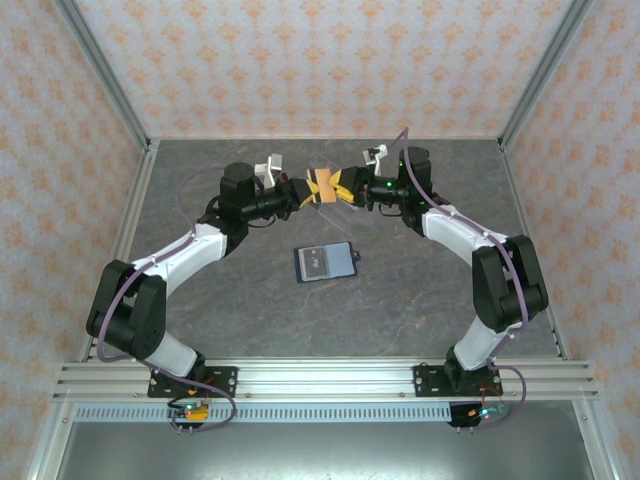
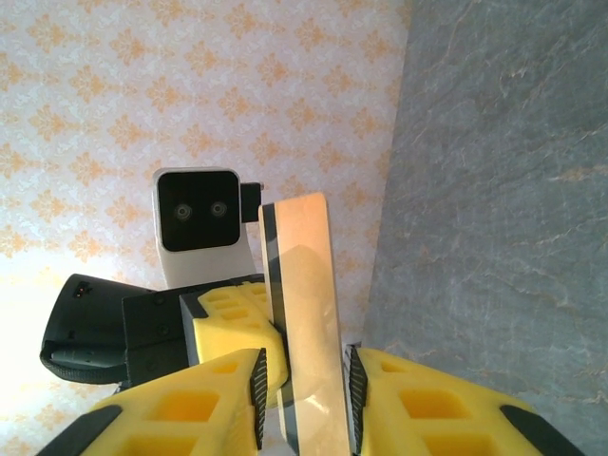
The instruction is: Take the credit cards out of the card holder
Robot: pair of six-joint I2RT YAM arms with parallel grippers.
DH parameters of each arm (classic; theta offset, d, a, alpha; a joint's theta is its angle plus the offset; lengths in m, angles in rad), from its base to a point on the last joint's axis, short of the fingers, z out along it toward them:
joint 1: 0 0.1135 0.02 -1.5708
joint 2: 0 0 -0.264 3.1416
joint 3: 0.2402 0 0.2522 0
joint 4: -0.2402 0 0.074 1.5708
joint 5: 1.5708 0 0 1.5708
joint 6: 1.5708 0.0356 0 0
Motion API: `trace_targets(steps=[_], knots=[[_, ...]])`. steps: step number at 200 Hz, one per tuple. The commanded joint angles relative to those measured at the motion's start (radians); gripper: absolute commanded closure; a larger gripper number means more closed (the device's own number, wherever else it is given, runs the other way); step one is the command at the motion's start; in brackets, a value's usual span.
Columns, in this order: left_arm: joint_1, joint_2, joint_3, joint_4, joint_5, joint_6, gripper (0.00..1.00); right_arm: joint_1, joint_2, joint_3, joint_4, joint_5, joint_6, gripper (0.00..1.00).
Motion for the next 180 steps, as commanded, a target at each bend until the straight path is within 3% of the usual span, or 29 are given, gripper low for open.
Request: trace_targets(steps=[1, 24, 47, 74, 87, 100, 121, 155, 180], knots=[[-0.021, -0.016, -0.013, 0.074, -0.031, -0.031, 1.00, 0.012, 0.005, 0.041, 0.047, -0.045, 0.024, 0.69], [-0.030, 0.007, -0.018, 0.132, -0.038, -0.063, 1.00, 0.013, 0.016, 0.050, 0.019, -0.057, 0.007, 0.72], [-0.036, 0.030, -0.011, 0.130, -0.048, -0.064, 1.00, 0.014, 0.000, 0.045, 0.006, -0.054, -0.023, 0.85], [-0.036, 0.049, -0.006, 0.087, -0.057, -0.067, 1.00, 0.010, -0.047, 0.084, -0.210, 0.002, -0.212, 0.99], [-0.035, 0.046, -0.004, 0.017, -0.075, -0.040, 0.85, 0.006, -0.072, 0.131, -0.404, 0.067, -0.364, 1.00], [-0.029, 0.034, -0.001, -0.074, -0.102, -0.001, 0.63, 0.003, -0.086, 0.180, -0.573, 0.156, -0.518, 1.00], [-0.006, 0.008, -0.004, -0.218, -0.162, 0.062, 0.42, 0.002, -0.085, 0.256, -0.770, 0.338, -0.718, 1.00], [0.041, -0.042, -0.005, -0.454, -0.260, 0.195, 0.21, 0.002, -0.027, 0.370, -0.927, 0.575, -0.983, 1.00], [0.053, -0.088, -0.010, -0.575, -0.332, 0.318, 0.11, 0.002, 0.043, 0.456, -0.978, 0.646, -1.169, 1.00]])
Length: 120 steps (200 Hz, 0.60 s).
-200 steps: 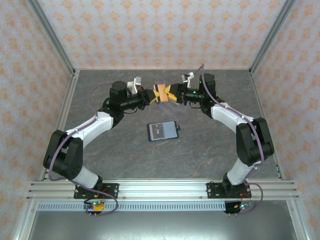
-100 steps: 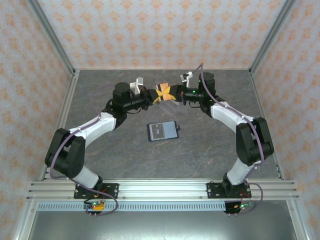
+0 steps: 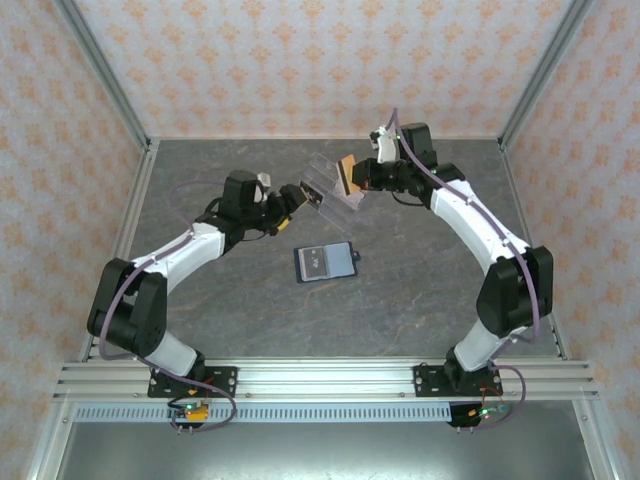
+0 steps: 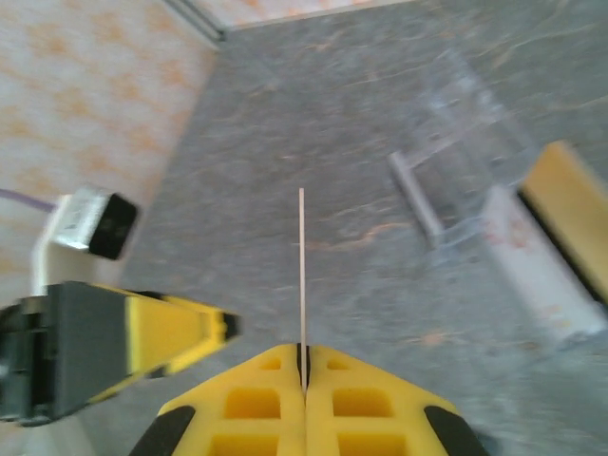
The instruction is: Take the credit cards out of the card holder
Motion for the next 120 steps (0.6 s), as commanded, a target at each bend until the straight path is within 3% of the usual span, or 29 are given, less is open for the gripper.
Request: trace_targets(steps=[1, 21, 46, 67, 120], knots=[[0.008, -0.084, -0.004, -0.185, -0.115, 0.168, 0.11, -0.005, 0.064, 0.078, -0.125, 0.164, -0.289, 1.00], [0.014, -0.115, 0.011, -0.291, -0.232, 0.242, 0.05, -0.006, 0.121, 0.147, -0.143, 0.180, -0.400, 1.00], [0.024, -0.125, 0.029, -0.348, -0.285, 0.291, 0.01, -0.005, 0.219, 0.266, -0.216, 0.195, -0.521, 1.00], [0.026, -0.119, 0.048, -0.386, -0.305, 0.311, 0.00, -0.005, 0.307, 0.383, -0.284, 0.260, -0.591, 1.00], [0.029, -0.069, 0.094, -0.441, -0.307, 0.332, 0.00, -0.005, 0.458, 0.582, -0.460, 0.259, -0.720, 1.00]])
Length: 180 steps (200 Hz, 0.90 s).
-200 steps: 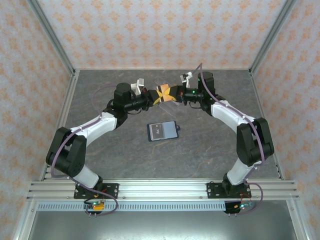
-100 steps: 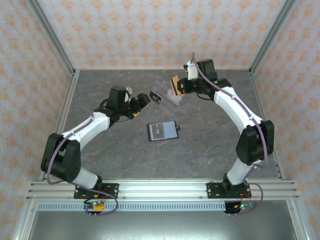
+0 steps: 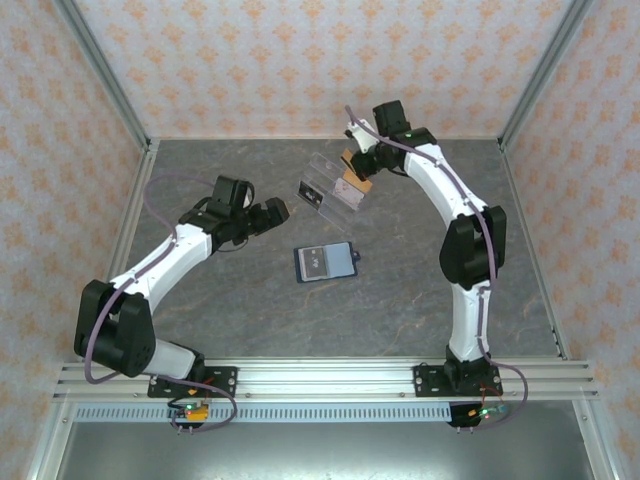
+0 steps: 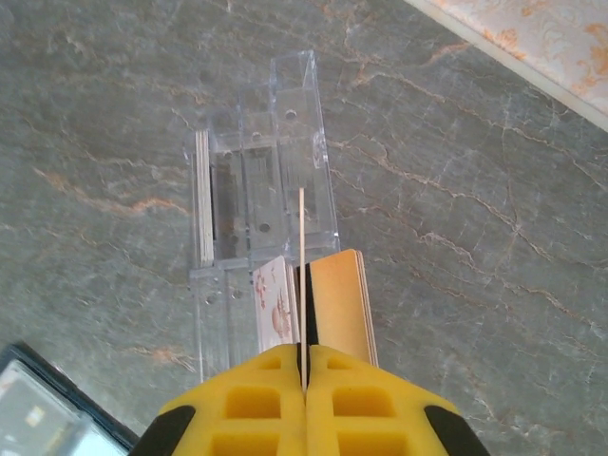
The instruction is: Take the credit cards out of the card holder
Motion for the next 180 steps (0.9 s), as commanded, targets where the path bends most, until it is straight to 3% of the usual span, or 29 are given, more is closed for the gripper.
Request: trace_targets(steps=[1, 99, 151, 180], knots=[[0.010, 0.025, 0.039, -0.053, -0.031, 0.035, 0.00, -0.002, 0.040, 0.072, -0.121, 0.030, -0.098, 1.00], [0.010, 0.087, 0.061, -0.045, 0.000, 0.023, 0.00, -0.002, 0.143, 0.184, -0.162, 0.088, -0.135, 1.00], [0.010, 0.114, 0.077, -0.049, 0.016, 0.021, 0.00, -0.002, 0.164, 0.216, -0.223, 0.081, -0.154, 0.85], [0.010, 0.122, 0.080, -0.053, 0.022, 0.021, 0.00, -0.002, 0.167, 0.219, -0.219, 0.096, -0.148, 0.82]])
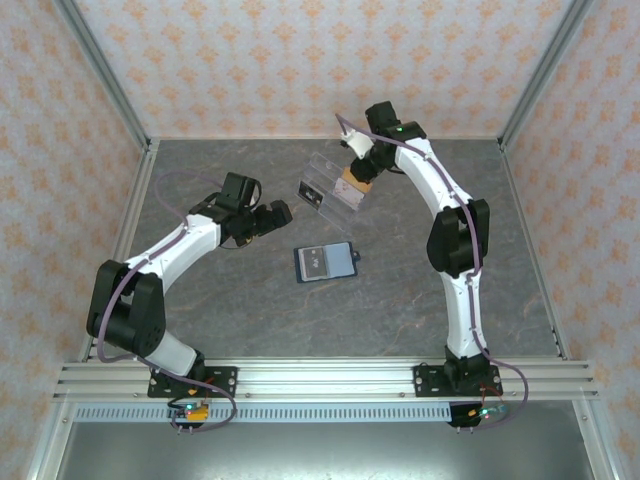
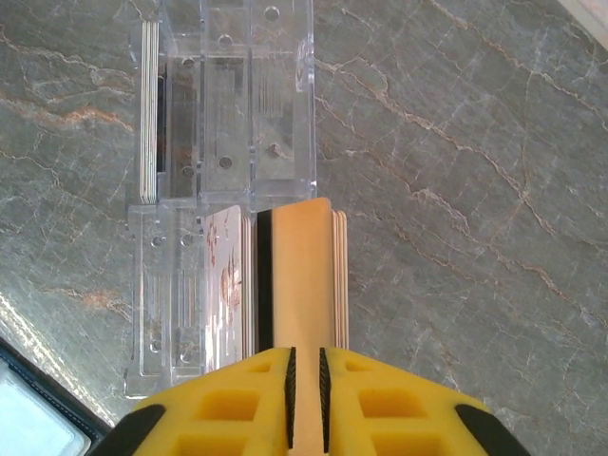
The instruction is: Take the credit cards out of the card holder
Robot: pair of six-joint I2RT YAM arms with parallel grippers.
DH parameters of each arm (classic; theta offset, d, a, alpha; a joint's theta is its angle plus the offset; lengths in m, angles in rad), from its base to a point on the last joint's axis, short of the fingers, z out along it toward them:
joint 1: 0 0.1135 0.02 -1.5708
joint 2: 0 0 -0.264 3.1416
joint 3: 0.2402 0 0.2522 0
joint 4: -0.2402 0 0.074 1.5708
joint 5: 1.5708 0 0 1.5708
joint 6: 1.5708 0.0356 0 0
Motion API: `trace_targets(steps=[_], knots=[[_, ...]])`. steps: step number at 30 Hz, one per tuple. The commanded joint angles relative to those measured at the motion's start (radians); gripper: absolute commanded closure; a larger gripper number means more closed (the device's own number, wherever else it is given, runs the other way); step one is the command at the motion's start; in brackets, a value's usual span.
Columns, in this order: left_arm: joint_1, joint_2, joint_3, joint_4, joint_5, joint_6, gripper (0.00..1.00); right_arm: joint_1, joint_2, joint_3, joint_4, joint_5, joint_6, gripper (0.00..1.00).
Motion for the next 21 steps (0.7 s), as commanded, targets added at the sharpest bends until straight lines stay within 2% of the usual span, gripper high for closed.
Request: trace_targets(steps=[1, 5, 9, 11, 21], knots=[[0.010, 0.012, 0.035, -0.023, 0.011, 0.014, 0.00, -0.002, 0.014, 0.032, -0.034, 0.027, -0.011, 0.81], [0.011, 0.008, 0.037, -0.038, -0.001, 0.012, 0.00, -0.002, -0.011, 0.044, -0.037, 0.028, 0.036, 0.76], [0.010, -0.006, 0.034, -0.062, -0.038, -0.004, 0.00, -0.001, -0.080, 0.016, -0.022, 0.020, 0.144, 0.60], [0.011, -0.013, 0.032, -0.070, -0.054, -0.011, 0.00, 0.006, -0.133, -0.043, 0.010, 0.033, 0.214, 0.53], [0.010, -0.040, -0.038, -0.036, -0.057, -0.030, 0.00, 0.106, -0.414, -0.484, 0.213, 0.055, 0.696, 0.40]])
